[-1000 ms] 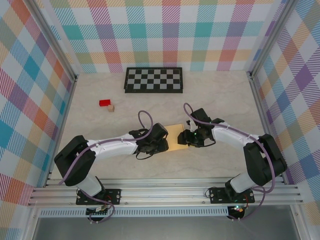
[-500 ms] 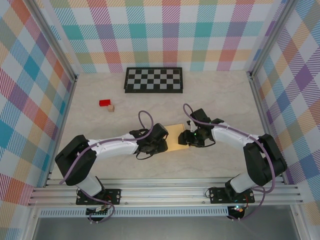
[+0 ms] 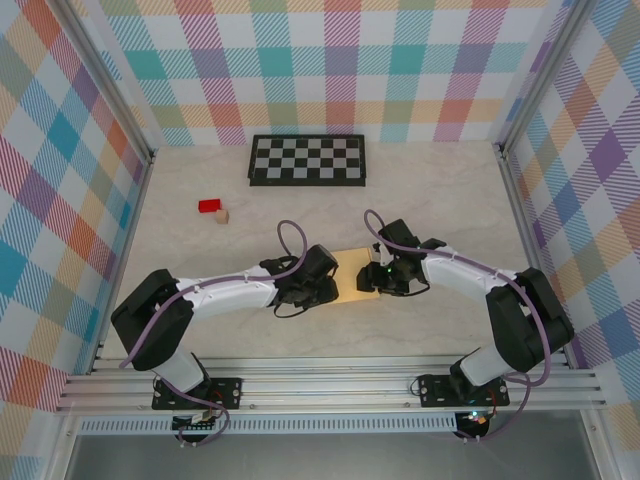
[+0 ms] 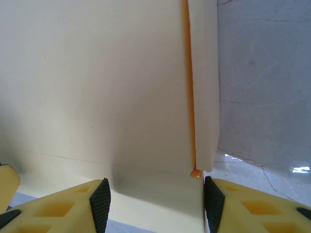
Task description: Fold the paper box
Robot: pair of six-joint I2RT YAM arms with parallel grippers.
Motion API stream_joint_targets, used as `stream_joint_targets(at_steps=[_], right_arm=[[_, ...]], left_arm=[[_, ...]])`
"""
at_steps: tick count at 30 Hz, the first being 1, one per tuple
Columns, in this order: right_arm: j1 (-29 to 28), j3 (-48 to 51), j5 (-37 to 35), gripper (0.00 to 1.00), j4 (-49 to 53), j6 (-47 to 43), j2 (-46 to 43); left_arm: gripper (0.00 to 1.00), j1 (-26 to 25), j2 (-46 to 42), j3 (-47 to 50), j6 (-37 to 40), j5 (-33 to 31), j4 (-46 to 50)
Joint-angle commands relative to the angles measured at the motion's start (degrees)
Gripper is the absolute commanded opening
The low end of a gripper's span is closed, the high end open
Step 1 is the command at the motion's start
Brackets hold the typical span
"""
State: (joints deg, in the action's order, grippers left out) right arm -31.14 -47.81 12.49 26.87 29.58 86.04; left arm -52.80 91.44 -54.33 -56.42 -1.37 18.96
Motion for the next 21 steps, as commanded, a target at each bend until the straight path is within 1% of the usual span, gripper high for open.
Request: stream_joint_targets(at_steps=[1,8,11,14,21], right_arm=[[-0.86,-0.94,1.06,0.56,0.42,0.21,-0.35],[-0.88,-0.8,0.52,0.56,0.46,-0.22,-0.09],[-0.91,-0.79,0.18,0.56,0.47,-0.74,0.17],[-0.94,-0.73,-0.09,0.56,0.48,-1.04,0.66],[-0.95,-1.01,-0.69,0.55,0.81,-1.35,1.3]], left_arm=[[0.39,-0.73,-1.97,-2.01,-1.32,1.14,-2.04],[0.35,-0.75,-0.97,-2.02,2.45,-2.7,0.66],[0.31,-0.74,0.06,-1.21,3.91,-2.81,-0.81],[0.3,-0.74,0.67,-0.28,4.03,-2.44,-2.51],[0.3,-0.69,0.66,-1.75,3.34,-2.29,-1.53]])
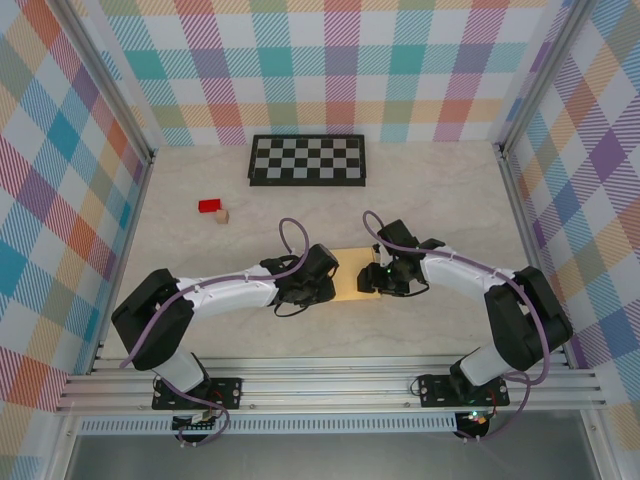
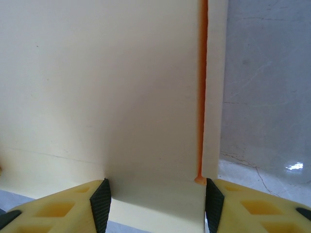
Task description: Fold the paper box
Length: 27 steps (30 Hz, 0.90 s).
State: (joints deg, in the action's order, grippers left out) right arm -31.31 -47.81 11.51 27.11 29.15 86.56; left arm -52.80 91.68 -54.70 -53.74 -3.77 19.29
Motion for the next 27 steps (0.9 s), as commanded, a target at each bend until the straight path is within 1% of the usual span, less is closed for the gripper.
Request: stream_joint_targets(at_steps=[1,7,13,20,23,27], right_arm=[[-0.77,-1.12,0.04,0.55,0.7,-1.02,0.78],[-0.77,-1.27,-2.65,0.55,1.45,-2.23,1.4],[-0.83,-1.32,-5.87,0.56,1.87,-3.07,2.46],[-0.84,-2.64,-6.39,0.58,3.53,-3.61,2.21],[-0.86,-3.96,-7.04,0.61,5.65,-4.26,1.58],[-0.77,-5.58,-7.66,0.62,7.5,-5.07,-0.32]], left_arm=[[0.3,-0.65,0.42,-1.49,0.69,0.06,-1.75],[0.28,-0.47,0.8,-0.87,-0.39,0.86,-2.84],[0.27,-0.13,1.55,-0.41,-0.23,0.04,-2.81],[0.27,0.3,1.33,-0.45,0.38,-0.4,-1.79],[0.27,0.74,0.76,-1.35,2.1,-1.58,0.48],[0.31,2.28,-0.82,-2.34,6.73,-1.69,2.54]])
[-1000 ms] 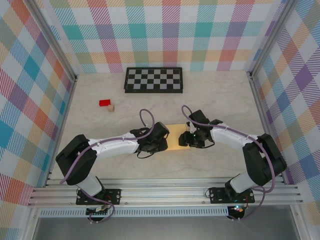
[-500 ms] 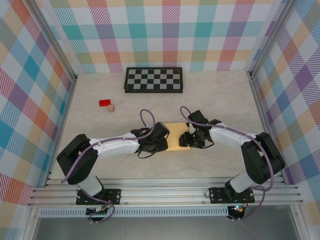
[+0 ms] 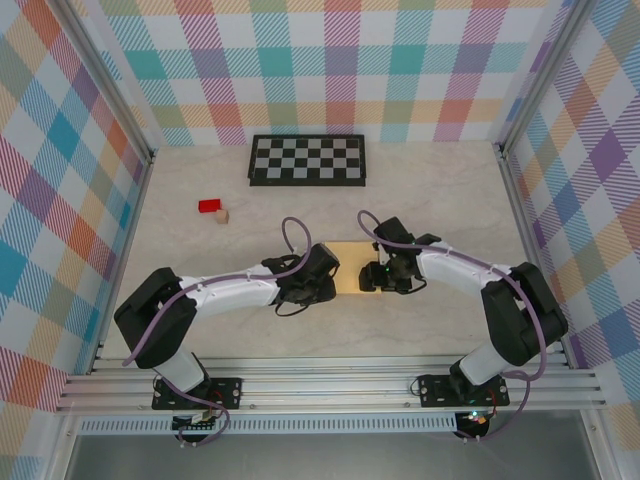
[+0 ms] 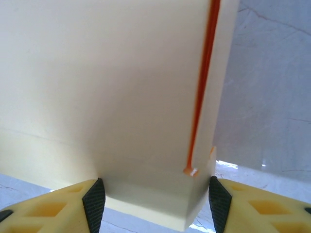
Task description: Fold the paper box
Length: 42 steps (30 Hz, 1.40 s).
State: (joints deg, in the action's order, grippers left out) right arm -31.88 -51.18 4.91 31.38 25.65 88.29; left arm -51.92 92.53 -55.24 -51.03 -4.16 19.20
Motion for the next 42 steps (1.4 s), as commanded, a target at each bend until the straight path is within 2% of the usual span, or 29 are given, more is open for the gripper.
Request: stream_joint_targets(at_steps=[1,2,6,9,13,19,30,36,42], right_arm=[[-0.23,-2.54,-1.17,0.62,3.49,-1.65,-2.3],[-0.2,-2.84,-1.13,0.62,3.71,-1.78,-2.42],[-0.2,-3.7,-1.14,0.63,3.7,-1.83,-2.0],[-0.13,-4.17,-0.71,0.63,3.31,-1.5,-1.22],[-0.03,-4.37,-0.38,0.63,2.82,-1.13,-0.16],[0.13,-4.27,0.46,0.63,2.23,-1.04,0.69],[0.38,-4.3,4.82,0.6,-0.35,0.78,2.24],[0.43,-4.72,5.29,0.59,-0.7,1.18,2.46],[0.44,-4.63,4.57,0.59,-0.22,0.72,2.24]], left_arm=[[0.32,1.81,-1.95,-1.97,5.07,-1.13,2.92],[0.34,2.35,-2.23,-1.87,6.35,-0.77,2.82],[0.54,5.1,-2.38,-0.65,10.03,3.12,-0.31],[0.56,6.37,-1.43,-0.39,12.73,4.96,-2.62],[0.54,6.41,0.77,-1.73,15.14,8.26,-5.6],[0.52,5.9,2.28,-2.98,13.66,10.08,-5.73],[0.46,4.5,2.96,-4.26,4.92,10.23,-2.62],[0.36,4.21,1.32,-3.47,-0.08,10.24,-5.62],[0.32,4.25,0.13,-3.8,-1.75,9.81,-5.48]])
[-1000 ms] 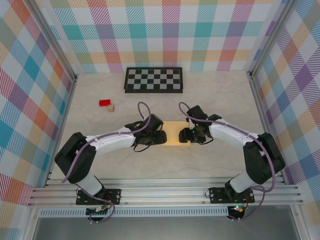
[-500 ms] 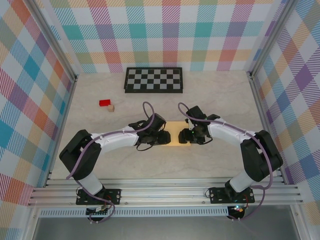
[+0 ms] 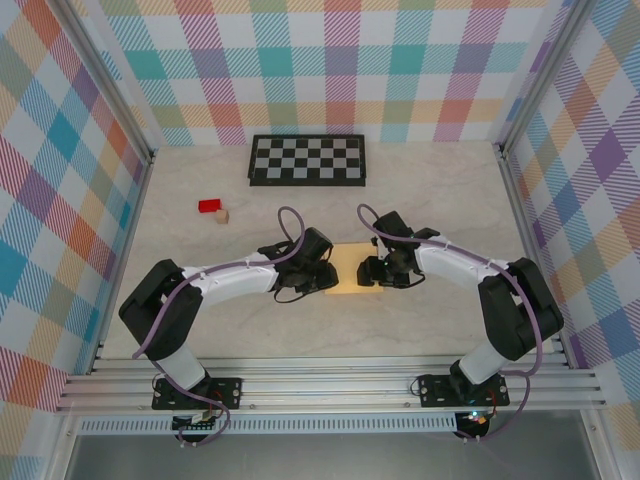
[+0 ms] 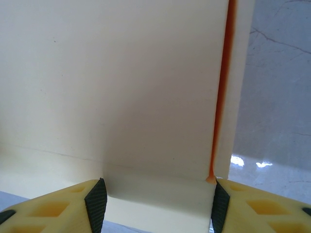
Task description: Fold the paper box
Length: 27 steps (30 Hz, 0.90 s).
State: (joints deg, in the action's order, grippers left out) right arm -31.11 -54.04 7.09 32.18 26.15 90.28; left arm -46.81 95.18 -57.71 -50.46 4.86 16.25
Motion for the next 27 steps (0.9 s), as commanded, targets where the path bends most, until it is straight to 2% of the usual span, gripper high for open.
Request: stream_joint_targets(at_steps=[1,9,27], right_arm=[[-0.32,-1.77,2.4,0.59,-0.98,0.14,0.26],[-0.35,-1.86,1.85,0.59,-0.54,-0.49,0.51],[-0.33,-2.99,1.93,0.59,-0.5,-1.27,2.35]], left_arm=[[0.31,-0.91,-2.58,-1.27,-2.75,0.89,-2.63],[0.27,-0.87,-2.82,-0.11,-6.67,1.39,-5.7],[0.31,-0.96,-1.42,1.52,-12.36,2.08,-9.95]])
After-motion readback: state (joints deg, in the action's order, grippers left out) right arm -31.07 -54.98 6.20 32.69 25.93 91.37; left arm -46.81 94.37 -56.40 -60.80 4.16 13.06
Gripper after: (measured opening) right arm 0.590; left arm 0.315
